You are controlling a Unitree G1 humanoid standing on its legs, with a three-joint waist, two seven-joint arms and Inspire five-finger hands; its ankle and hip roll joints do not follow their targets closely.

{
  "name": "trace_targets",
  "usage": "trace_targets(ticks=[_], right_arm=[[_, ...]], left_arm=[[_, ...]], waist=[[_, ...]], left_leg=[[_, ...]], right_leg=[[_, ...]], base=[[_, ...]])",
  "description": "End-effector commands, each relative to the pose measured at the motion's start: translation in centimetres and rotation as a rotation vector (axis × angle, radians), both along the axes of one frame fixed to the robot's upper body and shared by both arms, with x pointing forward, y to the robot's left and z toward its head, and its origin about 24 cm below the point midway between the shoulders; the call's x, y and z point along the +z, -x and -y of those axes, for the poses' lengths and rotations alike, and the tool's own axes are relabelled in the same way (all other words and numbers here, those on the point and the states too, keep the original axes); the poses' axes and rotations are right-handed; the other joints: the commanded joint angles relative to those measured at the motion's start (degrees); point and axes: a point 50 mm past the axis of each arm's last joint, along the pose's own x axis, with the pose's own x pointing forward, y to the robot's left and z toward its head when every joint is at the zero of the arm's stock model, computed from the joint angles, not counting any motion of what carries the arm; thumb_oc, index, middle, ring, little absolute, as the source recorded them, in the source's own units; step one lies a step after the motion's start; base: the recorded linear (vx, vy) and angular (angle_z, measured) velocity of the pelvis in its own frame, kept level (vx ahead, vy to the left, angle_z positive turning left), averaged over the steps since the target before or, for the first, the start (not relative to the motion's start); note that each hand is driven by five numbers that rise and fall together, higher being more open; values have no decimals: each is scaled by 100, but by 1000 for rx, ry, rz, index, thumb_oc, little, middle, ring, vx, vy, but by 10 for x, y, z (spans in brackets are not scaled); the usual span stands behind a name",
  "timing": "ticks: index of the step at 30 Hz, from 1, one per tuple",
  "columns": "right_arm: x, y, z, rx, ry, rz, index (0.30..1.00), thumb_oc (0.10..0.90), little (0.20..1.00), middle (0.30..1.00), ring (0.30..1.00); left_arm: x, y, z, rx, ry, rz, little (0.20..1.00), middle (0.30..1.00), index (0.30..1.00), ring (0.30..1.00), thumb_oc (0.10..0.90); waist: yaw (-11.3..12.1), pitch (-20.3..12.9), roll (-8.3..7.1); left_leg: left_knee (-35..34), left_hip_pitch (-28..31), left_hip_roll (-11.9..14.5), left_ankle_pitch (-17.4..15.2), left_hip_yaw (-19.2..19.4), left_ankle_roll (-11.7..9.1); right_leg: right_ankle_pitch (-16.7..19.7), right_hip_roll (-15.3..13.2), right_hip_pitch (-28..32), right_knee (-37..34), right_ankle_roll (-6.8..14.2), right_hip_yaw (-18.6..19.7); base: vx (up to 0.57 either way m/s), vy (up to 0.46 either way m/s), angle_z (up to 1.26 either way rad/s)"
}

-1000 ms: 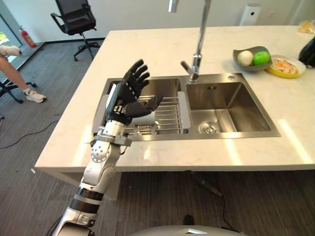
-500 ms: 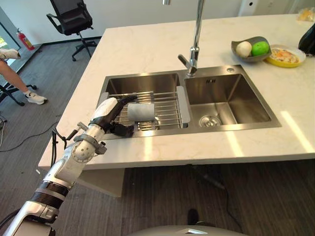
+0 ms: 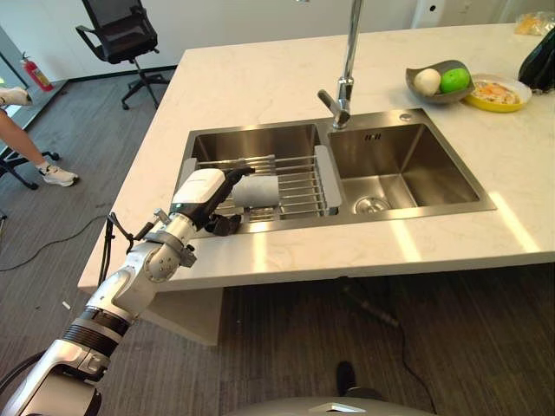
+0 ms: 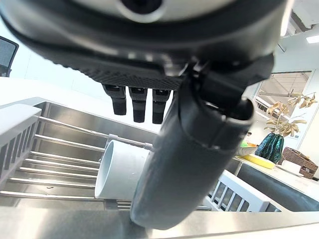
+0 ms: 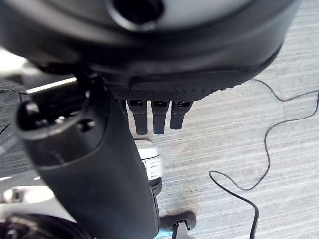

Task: Place the dishes in the dishwasher.

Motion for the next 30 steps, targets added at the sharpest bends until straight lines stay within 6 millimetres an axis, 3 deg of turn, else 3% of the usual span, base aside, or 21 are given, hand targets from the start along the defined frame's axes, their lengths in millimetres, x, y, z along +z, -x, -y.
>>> trace_targets(ticks=[1, 18, 30], right_arm=[[0, 2, -1, 15, -5, -4, 900, 800, 900, 900, 900], [2, -6, 8, -29, 25, 16, 900, 800, 900, 900, 900], [3, -11, 12, -28, 34, 22, 900, 800, 900, 900, 900]], left_arm=[[70, -23, -7, 19, -11, 288, 900, 900, 900, 900, 800], [81, -56, 2, 50, -86, 229, 900, 900, 900, 900, 800], [81, -77, -10, 159, -134, 150, 900, 900, 900, 900, 800]], waist=[[-71, -217, -400], [-247, -198, -359], [-340, -126, -343]], left_leg=[[15, -59, -225, 66, -138, 98], [15, -26, -246, 19, 27, 128], [15, -58, -306, -10, 153, 163]], right_leg=[[-351, -297, 472, 99, 439, -105], [-303, -278, 379, 99, 476, 38], [-237, -292, 249, 99, 531, 180]], base=[[7, 0, -4], [6, 0, -4], [4, 5, -5]])
